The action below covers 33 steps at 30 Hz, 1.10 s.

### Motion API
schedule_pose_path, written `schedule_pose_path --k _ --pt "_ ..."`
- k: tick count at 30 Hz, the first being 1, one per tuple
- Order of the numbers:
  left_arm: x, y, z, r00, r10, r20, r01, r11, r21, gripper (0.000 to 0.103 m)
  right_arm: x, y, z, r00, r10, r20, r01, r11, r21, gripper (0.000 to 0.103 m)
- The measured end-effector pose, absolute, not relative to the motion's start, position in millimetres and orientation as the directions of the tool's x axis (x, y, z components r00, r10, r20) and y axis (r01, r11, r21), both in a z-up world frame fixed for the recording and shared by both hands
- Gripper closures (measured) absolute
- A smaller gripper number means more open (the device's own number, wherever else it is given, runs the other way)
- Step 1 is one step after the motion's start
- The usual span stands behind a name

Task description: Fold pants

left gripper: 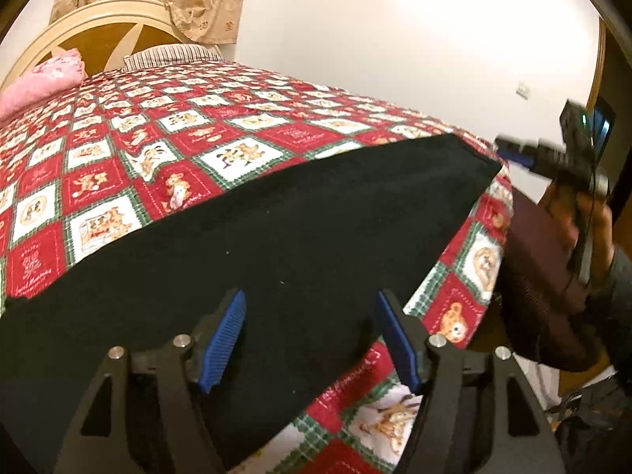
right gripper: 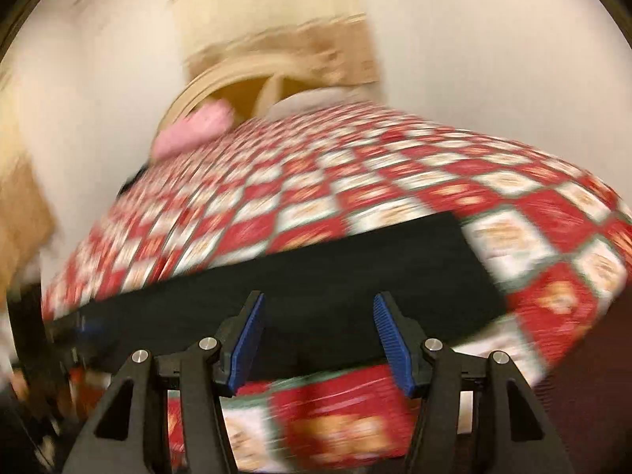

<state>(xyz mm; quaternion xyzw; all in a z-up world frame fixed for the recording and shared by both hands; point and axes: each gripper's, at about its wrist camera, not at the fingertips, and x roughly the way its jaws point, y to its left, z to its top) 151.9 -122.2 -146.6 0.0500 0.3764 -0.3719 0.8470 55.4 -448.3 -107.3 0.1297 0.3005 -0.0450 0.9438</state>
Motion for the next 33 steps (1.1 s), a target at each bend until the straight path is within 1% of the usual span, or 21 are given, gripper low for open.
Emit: schedule_pose_path --k 4,6,8,11,12,13,15,18,20,22,24,26,27,28,30,33 --pt "154 -125 -155 0.452 -0.560 -0.694 0.677 0.722 -0.142 0.033 48 -512 -99 0.823 -0.065 -0.565 0.291 0.902 0.320 0.045" --pt "157 -123 -159 0.456 -0.547 -0.702 0.670 0.730 -0.135 0.033 50 -531 -101 0.814 -0.061 -0.577 0.321 0.876 0.360 0.045" --pt "160 -120 -161 0.449 -0.548 -0.706 0.657 0.738 -0.155 0.033 53 -545 -109 0.806 -0.035 -0.591 0.333 0.852 0.403 0.045" --pt "159 -120 -161 0.449 -0.547 -0.706 0.655 0.740 -0.157 0.031 60 -551 -122 0.788 -0.018 -0.616 0.343 0.843 0.414 0.045" --pt "158 -121 -161 0.450 -0.547 -0.706 0.655 0.739 -0.155 0.030 57 -551 -128 0.783 -0.014 -0.622 0.347 0.840 0.418 0.046" --pt "158 -122 -162 0.450 -0.545 -0.707 0.656 0.739 -0.153 0.030 59 -551 -133 0.776 -0.005 -0.631 0.350 0.836 0.423 0.049" --pt "157 -122 -162 0.447 -0.546 -0.708 0.657 0.738 -0.155 0.029 60 -551 -143 0.762 0.004 -0.647 0.355 0.833 0.424 0.051" --pt "158 -122 -163 0.444 -0.549 -0.708 0.654 0.739 -0.163 0.028 59 -551 -145 0.770 -0.002 -0.639 0.353 0.835 0.423 0.052" --pt "159 -122 -163 0.444 -0.550 -0.708 0.653 0.739 -0.165 0.028 60 -550 -145 0.773 0.020 -0.634 0.340 0.831 0.440 0.052" --pt "159 -122 -163 0.444 -0.549 -0.708 0.654 0.739 -0.164 0.027 62 -548 -146 0.772 0.038 -0.634 0.325 0.833 0.447 0.057" --pt "159 -122 -163 0.444 -0.550 -0.707 0.653 0.739 -0.165 0.027 64 -547 -147 0.768 0.033 -0.640 0.328 0.838 0.436 0.059" --pt "161 -121 -163 0.441 -0.556 -0.704 0.651 0.739 -0.175 0.027 65 -549 -149 0.769 0.042 -0.638 0.329 0.830 0.451 0.066" --pt "161 -120 -163 0.439 -0.560 -0.703 0.648 0.739 -0.183 0.027 65 -550 -150 0.771 0.050 -0.635 0.327 0.824 0.462 0.074" --pt "162 -119 -163 0.439 -0.562 -0.701 0.645 0.740 -0.189 0.027 65 -552 -151 0.773 0.068 -0.631 0.323 0.814 0.483 0.080" --pt "162 -115 -162 0.443 -0.564 -0.697 0.633 0.747 -0.203 0.027 64 -555 -153 0.778 0.086 -0.622 0.324 0.794 0.515 0.083" --pt "161 -104 -158 0.446 -0.583 -0.679 0.607 0.754 -0.249 0.027 63 -549 -144 0.792 0.068 -0.607 0.324 0.795 0.512 0.089"
